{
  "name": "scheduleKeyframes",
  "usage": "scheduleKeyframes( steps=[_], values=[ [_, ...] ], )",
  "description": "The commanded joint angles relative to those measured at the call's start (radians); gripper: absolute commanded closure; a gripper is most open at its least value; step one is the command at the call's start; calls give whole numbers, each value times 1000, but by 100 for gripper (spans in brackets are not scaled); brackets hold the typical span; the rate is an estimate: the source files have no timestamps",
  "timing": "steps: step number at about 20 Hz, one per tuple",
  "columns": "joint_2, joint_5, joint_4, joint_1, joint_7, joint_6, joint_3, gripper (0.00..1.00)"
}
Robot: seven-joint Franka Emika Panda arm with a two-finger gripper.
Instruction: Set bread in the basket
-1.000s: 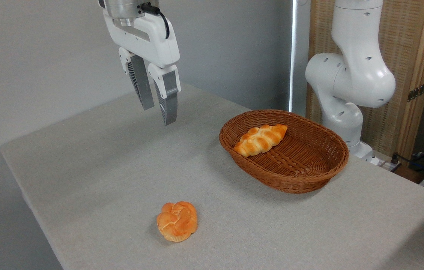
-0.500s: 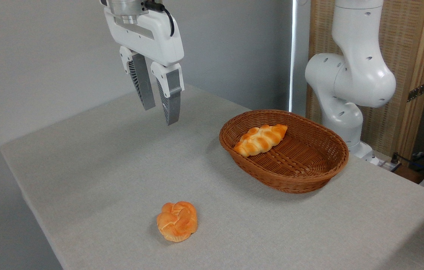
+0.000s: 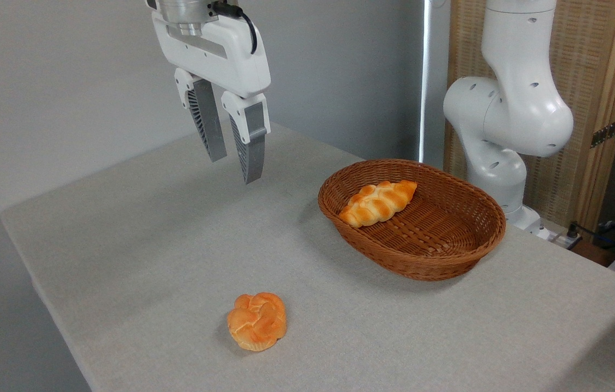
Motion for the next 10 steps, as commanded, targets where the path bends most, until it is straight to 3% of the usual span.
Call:
scheduleKeyframes(
  steps=[1,10],
  values=[
    [-3,12,17,-23,-18,-36,20,0],
    [-6,12,17,-18,-22,-37,20,0]
  ],
)
